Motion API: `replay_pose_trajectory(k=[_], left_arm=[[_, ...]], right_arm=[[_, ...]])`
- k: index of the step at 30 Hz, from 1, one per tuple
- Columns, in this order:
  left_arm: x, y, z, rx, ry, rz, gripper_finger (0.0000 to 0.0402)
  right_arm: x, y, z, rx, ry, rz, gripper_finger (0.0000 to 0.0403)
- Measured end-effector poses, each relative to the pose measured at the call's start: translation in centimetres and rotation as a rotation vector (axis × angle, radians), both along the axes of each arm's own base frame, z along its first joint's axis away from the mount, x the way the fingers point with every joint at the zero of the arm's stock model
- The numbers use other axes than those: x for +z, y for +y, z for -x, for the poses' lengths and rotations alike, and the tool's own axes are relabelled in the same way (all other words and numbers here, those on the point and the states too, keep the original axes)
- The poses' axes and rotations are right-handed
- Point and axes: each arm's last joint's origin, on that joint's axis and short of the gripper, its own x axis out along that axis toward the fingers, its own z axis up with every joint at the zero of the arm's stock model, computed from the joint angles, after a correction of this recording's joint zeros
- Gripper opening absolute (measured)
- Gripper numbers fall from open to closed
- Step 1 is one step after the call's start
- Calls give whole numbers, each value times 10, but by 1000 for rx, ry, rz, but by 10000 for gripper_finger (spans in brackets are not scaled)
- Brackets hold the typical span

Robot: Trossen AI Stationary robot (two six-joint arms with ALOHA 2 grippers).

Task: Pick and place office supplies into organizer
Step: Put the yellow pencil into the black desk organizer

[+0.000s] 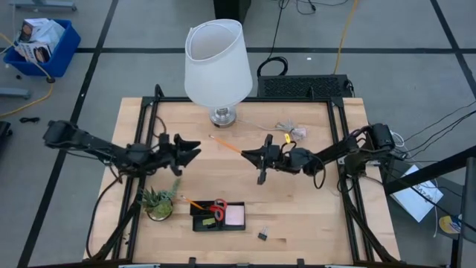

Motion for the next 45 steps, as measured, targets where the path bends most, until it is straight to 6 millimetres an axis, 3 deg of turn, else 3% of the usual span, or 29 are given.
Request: replay_pose_trajectory(k=[5,13,29,45], left_arm=[[17,-5,-29,39,43,-107,196],[32,-4,-63,76,53,-111,189],[49,5,-80,74,16,-125,184],[49,2,-80,54,15,-132,32]], right_arm=[[6,-4,-4,-2,-22,0,13],[12,-5,-8,-3,-44,-2,13],[12,-4,-8,51,-50,-18,13],[15,-4,-7,47,-74,6,13]])
